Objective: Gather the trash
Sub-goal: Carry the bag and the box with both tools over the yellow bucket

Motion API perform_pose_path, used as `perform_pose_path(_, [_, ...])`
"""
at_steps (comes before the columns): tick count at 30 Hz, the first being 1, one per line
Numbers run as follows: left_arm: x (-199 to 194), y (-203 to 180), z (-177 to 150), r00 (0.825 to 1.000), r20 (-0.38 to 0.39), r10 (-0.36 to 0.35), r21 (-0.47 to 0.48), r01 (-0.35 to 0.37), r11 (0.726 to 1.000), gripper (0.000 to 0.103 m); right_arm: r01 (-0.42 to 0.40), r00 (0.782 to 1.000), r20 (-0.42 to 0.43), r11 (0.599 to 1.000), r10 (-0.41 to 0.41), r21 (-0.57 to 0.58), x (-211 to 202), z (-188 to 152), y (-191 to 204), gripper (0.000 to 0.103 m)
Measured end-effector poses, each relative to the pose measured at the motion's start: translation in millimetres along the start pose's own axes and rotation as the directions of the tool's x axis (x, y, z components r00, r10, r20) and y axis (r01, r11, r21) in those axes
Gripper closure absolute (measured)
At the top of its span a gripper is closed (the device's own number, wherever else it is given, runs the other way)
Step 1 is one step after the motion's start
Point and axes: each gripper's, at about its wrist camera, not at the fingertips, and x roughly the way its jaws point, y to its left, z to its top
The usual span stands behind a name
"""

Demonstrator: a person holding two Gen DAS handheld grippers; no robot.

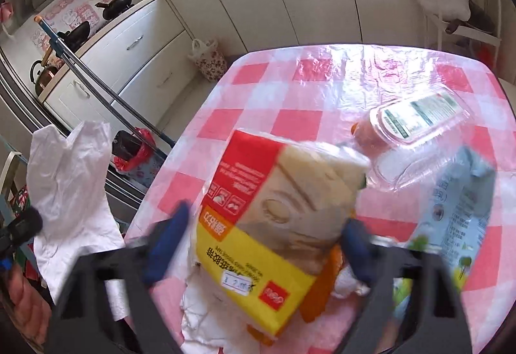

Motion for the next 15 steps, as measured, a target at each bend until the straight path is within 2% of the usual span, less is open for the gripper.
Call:
perform_pose_path(1, [0.5, 0.0, 0.0, 1.0, 0.0, 0.001, 0.0, -0.001, 1.0, 0.102, -0.011, 1.0, -0.006, 1.0, 0.011, 0.001, 0.2, -0.1, -0.1, 0.081])
perform_pose_path(5, [1.3, 0.5, 0.5, 1.0, 0.002, 0.004, -0.005, -0.004, 1.0, 0.102, -0.049, 0.998, 0.037, 0.999, 0.05, -0.017, -16.7, -1.4, 5.1, 0.097])
perform_pose_path(9, [0.8, 0.6, -0.2, 1.0, 0.007, 0.01, -0.005, -0.01, 1.0, 0.102, -0.092, 0.989, 0.117, 0.996, 0.09, 0.007, -44.2, -3.9, 5.9, 0.1])
perform_pose_path(15, [-2.7, -3.9, -0.5, 0.999, 0.035, -0.009, -0.006, 0.009, 1.0, 0.102, -0.166, 0.952, 0.266, 0.985, 0.149, 0.043, -100.6, -9.5, 3.7, 0.1])
